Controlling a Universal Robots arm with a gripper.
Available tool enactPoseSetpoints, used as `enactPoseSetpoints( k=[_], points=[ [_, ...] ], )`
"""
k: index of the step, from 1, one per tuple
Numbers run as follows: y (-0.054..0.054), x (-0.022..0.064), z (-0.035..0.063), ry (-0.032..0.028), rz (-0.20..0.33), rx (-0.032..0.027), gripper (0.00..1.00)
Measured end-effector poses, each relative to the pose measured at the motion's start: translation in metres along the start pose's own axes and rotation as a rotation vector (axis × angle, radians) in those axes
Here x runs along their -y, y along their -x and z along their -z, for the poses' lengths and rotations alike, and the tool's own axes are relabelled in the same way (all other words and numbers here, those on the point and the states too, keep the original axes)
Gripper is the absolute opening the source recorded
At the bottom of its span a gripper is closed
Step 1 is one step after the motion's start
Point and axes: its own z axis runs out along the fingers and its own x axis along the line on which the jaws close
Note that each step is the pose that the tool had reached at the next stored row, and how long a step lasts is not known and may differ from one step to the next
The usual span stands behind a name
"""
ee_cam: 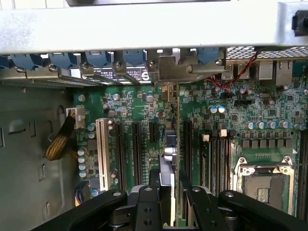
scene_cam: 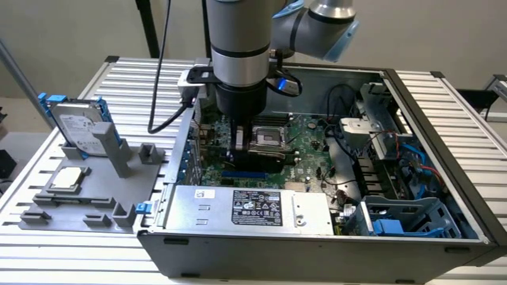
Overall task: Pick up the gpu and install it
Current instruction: 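Insert the gpu into the slot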
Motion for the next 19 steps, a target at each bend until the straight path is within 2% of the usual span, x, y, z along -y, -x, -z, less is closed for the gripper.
enactPoseSetpoints(
  k=[9,14,19],
  points=[
    [-0.0024,-0.0001,-0.0022,0.0001,0.001,0.0014,0.26],
    [-0.0048,-0.0001,-0.003,0.0007,0.001,0.0128,0.26],
    [-0.0048,-0.0006,-0.0042,0.0015,0.003,0.0276,0.26]
  ],
)
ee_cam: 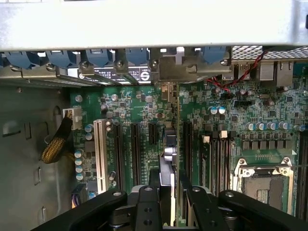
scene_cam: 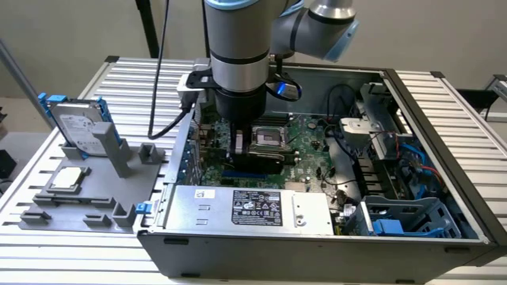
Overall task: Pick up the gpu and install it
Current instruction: 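Insert the gpu into the slot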
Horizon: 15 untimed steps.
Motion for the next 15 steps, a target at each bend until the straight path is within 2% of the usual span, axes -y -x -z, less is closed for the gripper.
enactPoseSetpoints(
  k=[2,10,15],
  points=[
    [0.0,-0.0004,-0.0006,0.0001,0.002,0.0022,0.26],
    [-0.0001,-0.0017,-0.0015,0.0011,0.034,0.0034,0.26],
    [0.0,-0.0017,-0.0016,0.0012,0.035,0.0035,0.26]
  ],
)
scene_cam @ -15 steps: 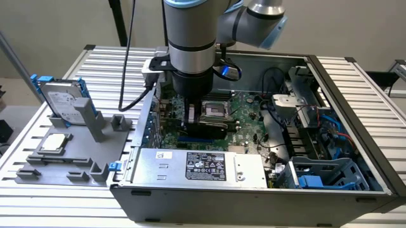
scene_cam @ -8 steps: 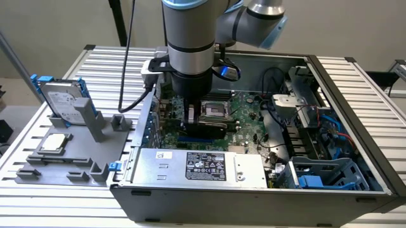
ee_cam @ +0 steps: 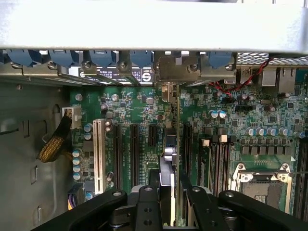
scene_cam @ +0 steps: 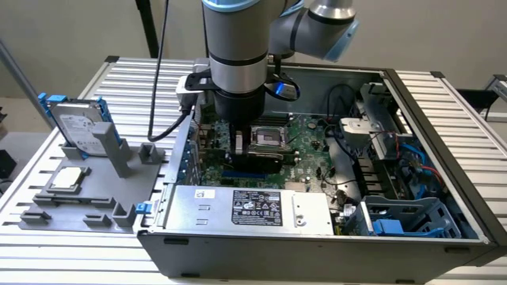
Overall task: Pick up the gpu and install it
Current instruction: 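Insert the gpu into the slot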
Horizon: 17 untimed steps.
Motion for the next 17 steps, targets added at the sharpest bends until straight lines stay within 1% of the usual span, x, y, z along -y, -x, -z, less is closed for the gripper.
enactPoseSetpoints(
  k=[17],
  points=[
    [-0.0001,-0.0004,-0.0039,-0.0002,-0.006,-0.0003,0.26]
  ],
)
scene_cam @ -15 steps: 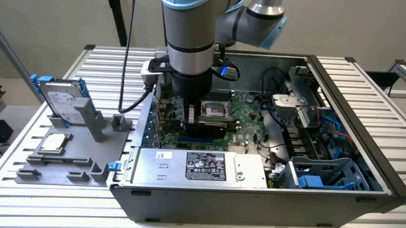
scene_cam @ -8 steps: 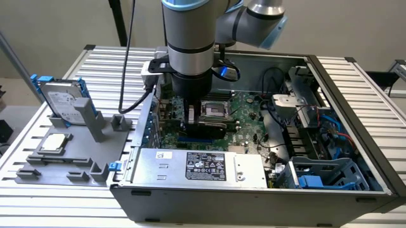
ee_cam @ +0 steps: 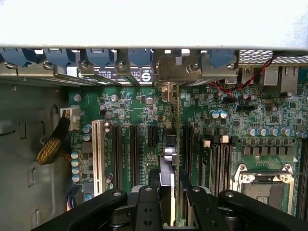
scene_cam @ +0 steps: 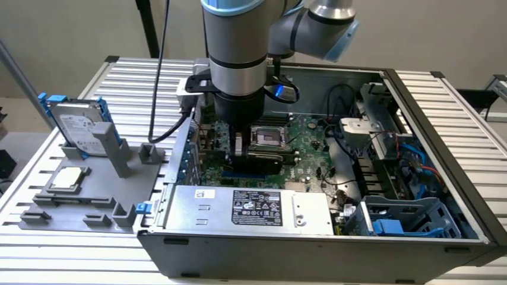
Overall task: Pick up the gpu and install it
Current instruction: 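Insert the gpu into the slot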
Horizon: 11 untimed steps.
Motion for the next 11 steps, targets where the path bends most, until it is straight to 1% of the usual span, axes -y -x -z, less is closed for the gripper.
enactPoseSetpoints(
  k=[11],
  points=[
    [0.0011,-0.0012,-0.0011,-0.0001,0.0,0.0001,0.26]
  ],
)
